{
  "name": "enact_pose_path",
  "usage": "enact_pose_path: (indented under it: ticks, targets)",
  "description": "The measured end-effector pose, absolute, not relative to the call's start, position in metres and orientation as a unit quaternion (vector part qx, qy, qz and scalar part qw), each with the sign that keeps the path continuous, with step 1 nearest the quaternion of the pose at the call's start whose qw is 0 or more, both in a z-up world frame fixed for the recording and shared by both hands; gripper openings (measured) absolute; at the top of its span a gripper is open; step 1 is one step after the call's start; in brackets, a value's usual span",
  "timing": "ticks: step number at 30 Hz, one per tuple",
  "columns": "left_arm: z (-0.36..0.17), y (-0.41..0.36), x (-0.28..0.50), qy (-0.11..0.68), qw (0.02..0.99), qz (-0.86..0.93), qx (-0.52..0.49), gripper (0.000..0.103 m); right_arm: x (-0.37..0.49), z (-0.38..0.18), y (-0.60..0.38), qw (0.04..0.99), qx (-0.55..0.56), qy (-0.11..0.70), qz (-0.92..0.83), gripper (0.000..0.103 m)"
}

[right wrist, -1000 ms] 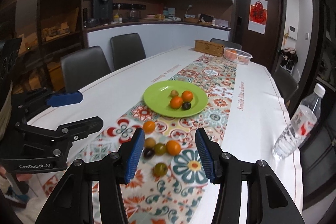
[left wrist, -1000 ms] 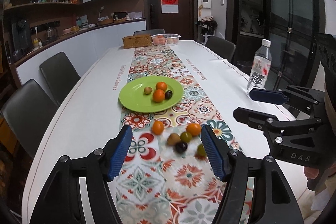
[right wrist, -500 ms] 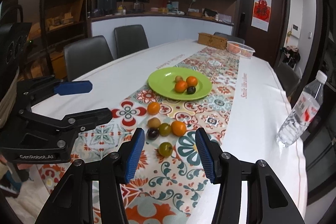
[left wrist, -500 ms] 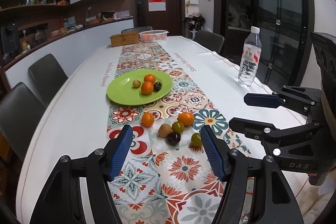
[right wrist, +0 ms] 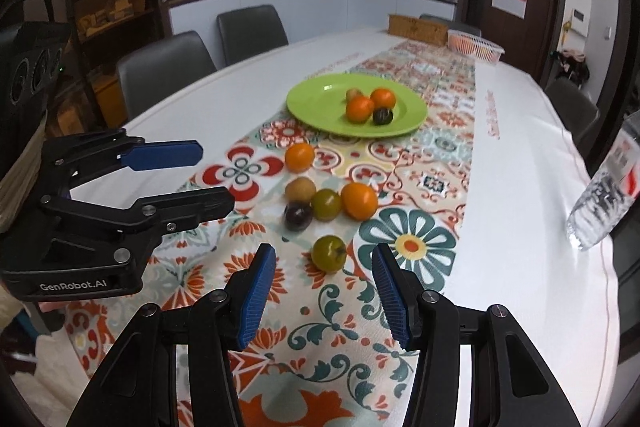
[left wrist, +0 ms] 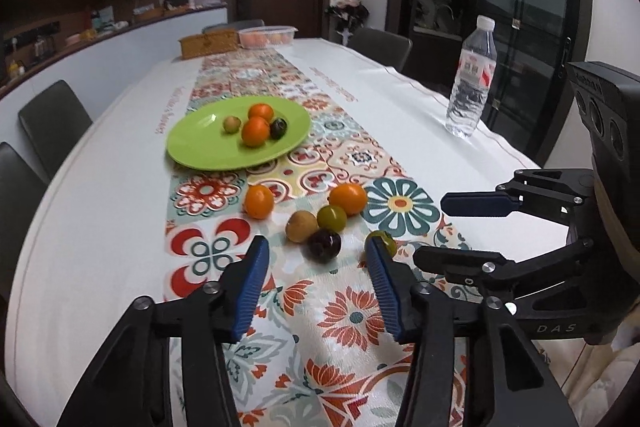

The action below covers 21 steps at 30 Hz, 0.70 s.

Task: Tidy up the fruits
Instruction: 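Grasp a dark purple plum with the left tool while the right tool grasps a green-yellow tomato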

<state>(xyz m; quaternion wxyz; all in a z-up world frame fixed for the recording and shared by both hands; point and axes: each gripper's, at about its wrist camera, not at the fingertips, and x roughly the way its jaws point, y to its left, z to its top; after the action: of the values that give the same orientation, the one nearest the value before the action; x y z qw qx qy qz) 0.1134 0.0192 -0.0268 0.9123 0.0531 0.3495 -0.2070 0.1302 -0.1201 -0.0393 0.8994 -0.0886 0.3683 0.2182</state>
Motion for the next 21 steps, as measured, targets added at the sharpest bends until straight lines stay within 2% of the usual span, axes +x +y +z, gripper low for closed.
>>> enact_pose_path:
  ticks: [15,21]
  targets:
    - [-0.066,0.011,0.157,0.407,0.88,-0.24,0.038,0.037,0.163,-0.07,-0.114,0.882,-0.089,0.406,0.221,0.05]
    - [-0.072,0.007,0.164,0.419,0.874,-0.242,0.038,0.034,0.17,-0.078,-0.113,0.878,-0.086,0.414,0.224,0.046]
